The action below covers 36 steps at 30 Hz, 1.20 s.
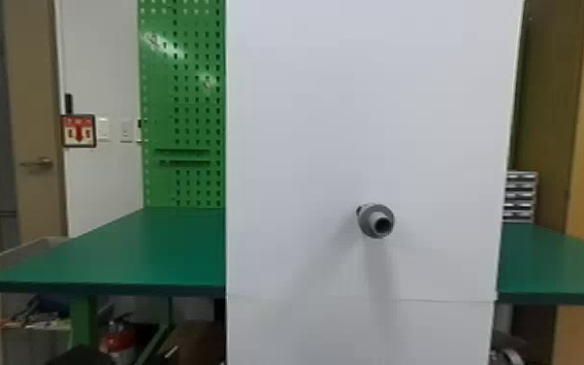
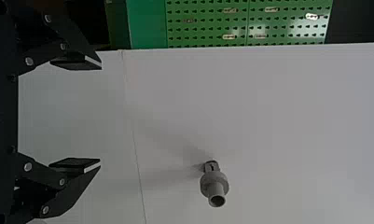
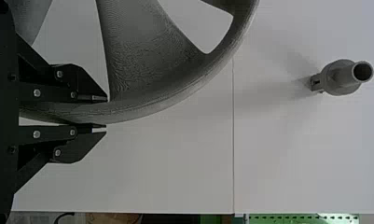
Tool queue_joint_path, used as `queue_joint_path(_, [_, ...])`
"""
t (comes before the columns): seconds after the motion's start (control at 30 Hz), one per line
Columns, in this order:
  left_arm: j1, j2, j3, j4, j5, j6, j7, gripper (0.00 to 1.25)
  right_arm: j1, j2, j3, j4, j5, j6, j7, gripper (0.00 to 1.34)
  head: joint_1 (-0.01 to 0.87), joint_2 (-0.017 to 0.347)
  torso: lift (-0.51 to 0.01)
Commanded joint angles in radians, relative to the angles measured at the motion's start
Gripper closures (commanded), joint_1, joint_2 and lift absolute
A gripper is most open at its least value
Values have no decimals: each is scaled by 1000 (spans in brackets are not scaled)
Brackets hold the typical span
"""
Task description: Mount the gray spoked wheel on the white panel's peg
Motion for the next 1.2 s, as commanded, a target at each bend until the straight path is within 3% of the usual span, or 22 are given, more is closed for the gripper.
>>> queue_joint_path(0.0, [2,0,2,2,2,1,0,506,9,12,-33,24,35,-18,4,1164,123,-8,-404])
queue_joint_path(0.6, [2,0,2,9,5,1,0,506,9,14,-43,49,66,-28,9,1162,123,-8,-404])
queue_joint_path(1.17, [2,0,4,9,8,1,0,504,6,36,-72,56,66,-25,9,1162,123,-8,-404])
